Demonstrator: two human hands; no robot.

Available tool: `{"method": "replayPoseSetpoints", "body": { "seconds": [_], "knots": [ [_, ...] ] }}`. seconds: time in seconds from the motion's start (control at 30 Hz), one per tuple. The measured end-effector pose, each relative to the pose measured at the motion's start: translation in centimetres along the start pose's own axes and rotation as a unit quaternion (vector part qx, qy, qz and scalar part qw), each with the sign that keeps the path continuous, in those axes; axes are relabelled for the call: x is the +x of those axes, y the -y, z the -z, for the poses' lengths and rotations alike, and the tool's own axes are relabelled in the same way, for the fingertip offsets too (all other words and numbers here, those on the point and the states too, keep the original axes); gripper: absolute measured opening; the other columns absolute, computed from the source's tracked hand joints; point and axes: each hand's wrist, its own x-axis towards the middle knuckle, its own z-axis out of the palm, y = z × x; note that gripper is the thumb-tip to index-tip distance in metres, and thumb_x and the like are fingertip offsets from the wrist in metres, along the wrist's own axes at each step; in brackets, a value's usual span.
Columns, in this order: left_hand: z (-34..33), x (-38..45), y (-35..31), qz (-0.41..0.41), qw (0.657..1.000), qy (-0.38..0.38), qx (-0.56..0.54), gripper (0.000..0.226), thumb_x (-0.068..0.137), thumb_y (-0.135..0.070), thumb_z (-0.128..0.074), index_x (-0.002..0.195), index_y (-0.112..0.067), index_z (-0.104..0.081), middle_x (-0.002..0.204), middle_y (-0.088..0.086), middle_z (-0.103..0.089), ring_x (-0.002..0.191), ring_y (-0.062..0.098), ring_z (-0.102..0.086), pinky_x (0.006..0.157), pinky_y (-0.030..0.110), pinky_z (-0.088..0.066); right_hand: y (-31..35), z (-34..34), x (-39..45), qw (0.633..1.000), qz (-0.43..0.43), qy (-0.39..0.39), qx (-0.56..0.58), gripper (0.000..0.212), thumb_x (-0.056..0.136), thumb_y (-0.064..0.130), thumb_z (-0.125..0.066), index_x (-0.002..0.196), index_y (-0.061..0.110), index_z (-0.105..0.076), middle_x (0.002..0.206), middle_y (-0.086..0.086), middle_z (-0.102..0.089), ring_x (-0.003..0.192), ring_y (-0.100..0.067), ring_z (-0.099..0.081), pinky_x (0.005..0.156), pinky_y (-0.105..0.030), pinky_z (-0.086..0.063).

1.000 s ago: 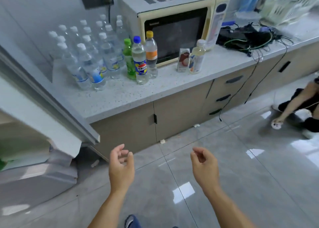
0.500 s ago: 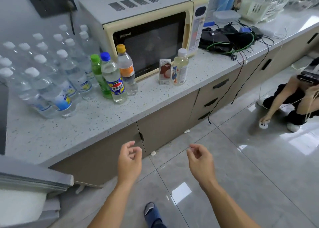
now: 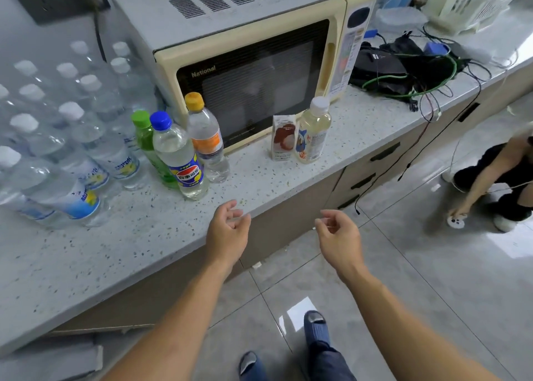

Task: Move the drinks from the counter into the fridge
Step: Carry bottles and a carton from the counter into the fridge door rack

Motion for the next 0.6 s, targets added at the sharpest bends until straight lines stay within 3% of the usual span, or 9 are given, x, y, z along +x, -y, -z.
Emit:
{"method": "replayPoseSetpoints", "body": {
  "seconds": [0.13,0.3,0.43,0.6],
  "knots": [
    [-2.6,3.0,-2.4,-0.006,1.0,-0.005,0.017,0.049,0.091,-0.029,-0.068,0.135,-0.032,-0.049,0.116,-0.015,-0.059,0.089,-0.011,-0.058,0.065,0.011,-0.045,1.8,-0.8,4.8,0.999,0.027,0.011,0.013,0.021,0.091,0.028,-0.066,0.111,0.033,-0.062,0.098,0.012,-0.064,0.088,-0.003,-0.062,0.08,-0.03,-0.057],
    [-6.6,7.3,-5.9,-0.002,0.999,-0.019,0.041,0.065,0.086,-0.034,-0.073,0.143,-0.034,-0.04,0.137,-0.006,-0.054,0.107,0.007,-0.059,0.073,0.017,-0.048,4.1,-0.5,11.4,0.998,0.057,0.019,0.009,0.058,0.086,0.04,-0.073,0.137,0.03,-0.046,0.124,0.012,-0.055,0.107,-0.001,-0.054,0.093,-0.029,-0.05],
    [-9.8,10.8,-8.0,0.006,0.998,-0.028,0.063,0.08,0.082,-0.037,-0.078,0.147,-0.037,-0.032,0.147,-0.005,-0.047,0.124,0.014,-0.053,0.094,0.029,-0.048,5.0,-0.4,16.2,0.995,0.08,0.061,-0.004,0.079,0.076,0.051,-0.079,0.14,0.037,-0.036,0.131,0.015,-0.049,0.115,-0.002,-0.051,0.097,-0.03,-0.047],
    [-11.9,13.4,-8.8,0.015,0.996,-0.023,0.087,0.093,0.076,-0.036,-0.084,0.149,-0.038,-0.027,0.155,-0.006,-0.039,0.138,0.02,-0.042,0.102,0.032,-0.035,6.2,-1.0,19.6,0.982,0.138,0.129,-0.01,0.085,0.069,0.05,-0.085,0.138,0.034,-0.038,0.133,0.018,-0.047,0.123,-0.007,-0.048,0.103,-0.034,-0.046]
  ]
}}
